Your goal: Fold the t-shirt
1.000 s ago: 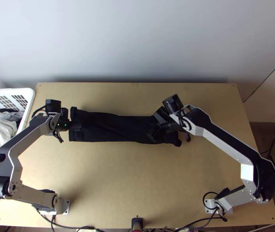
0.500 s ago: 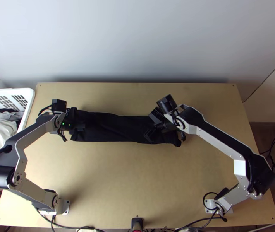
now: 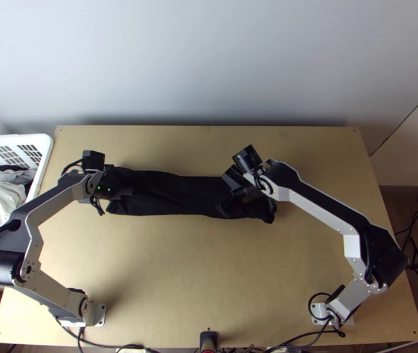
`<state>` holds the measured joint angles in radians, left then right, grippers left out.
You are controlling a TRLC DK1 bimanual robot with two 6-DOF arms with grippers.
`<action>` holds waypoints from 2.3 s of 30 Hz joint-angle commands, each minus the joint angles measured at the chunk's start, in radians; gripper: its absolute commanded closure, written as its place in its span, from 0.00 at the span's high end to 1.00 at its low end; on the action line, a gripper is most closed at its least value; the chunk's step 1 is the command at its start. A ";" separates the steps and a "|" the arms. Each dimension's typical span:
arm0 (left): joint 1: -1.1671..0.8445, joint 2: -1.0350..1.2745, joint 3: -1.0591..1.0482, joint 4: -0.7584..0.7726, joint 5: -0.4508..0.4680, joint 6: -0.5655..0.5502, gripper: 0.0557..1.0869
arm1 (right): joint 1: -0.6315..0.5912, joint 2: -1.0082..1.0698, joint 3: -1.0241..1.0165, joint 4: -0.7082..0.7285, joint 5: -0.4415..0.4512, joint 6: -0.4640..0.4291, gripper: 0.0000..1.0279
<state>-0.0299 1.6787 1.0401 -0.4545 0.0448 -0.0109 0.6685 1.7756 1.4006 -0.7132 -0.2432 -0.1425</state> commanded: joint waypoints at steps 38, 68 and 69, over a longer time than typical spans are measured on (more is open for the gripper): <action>-0.355 -0.154 0.443 -0.182 0.199 -0.136 0.04 | -0.149 -0.214 0.057 -0.166 -0.056 0.020 0.96; -0.739 0.265 0.695 -0.015 0.219 -0.270 0.04 | -0.405 -0.544 -0.123 -0.279 -0.065 0.066 0.96; -0.745 0.283 0.712 -0.012 0.219 -0.268 0.04 | -0.406 -0.550 -0.129 -0.281 -0.065 0.066 0.96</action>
<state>-0.7097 1.8519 1.6611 -0.4793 0.2569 -0.2737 0.2893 1.2636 1.3167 -0.9878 -0.3080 -0.0814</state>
